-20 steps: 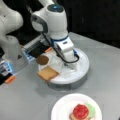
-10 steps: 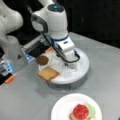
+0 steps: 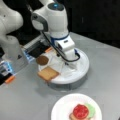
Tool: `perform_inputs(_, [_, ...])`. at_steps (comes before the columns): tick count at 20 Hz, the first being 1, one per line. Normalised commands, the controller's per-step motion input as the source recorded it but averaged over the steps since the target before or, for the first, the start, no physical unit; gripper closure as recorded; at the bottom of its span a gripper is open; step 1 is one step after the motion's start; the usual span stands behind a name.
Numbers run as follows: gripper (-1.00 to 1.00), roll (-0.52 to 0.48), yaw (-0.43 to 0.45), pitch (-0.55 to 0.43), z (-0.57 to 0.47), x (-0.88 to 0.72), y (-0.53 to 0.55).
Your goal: Ingredient selection for cheeseburger or sandwich
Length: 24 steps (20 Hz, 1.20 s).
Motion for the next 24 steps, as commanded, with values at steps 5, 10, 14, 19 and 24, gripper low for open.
perform_inputs(5, [-1.0,-0.062,0.115,0.181,0.21,0.15,0.03])
perform_inputs(10, [-1.0,0.096,-0.308,0.168,0.21,0.07,-0.05])
perform_inputs(14, [-1.0,0.075,-0.91,0.147,0.28,-0.03,-0.15])
perform_inputs(19, [-1.0,-0.029,-1.0,0.061,0.25,-0.03,-0.14])
perform_inputs(24, [-1.0,-0.025,-0.942,0.02,0.23,0.0,-0.19])
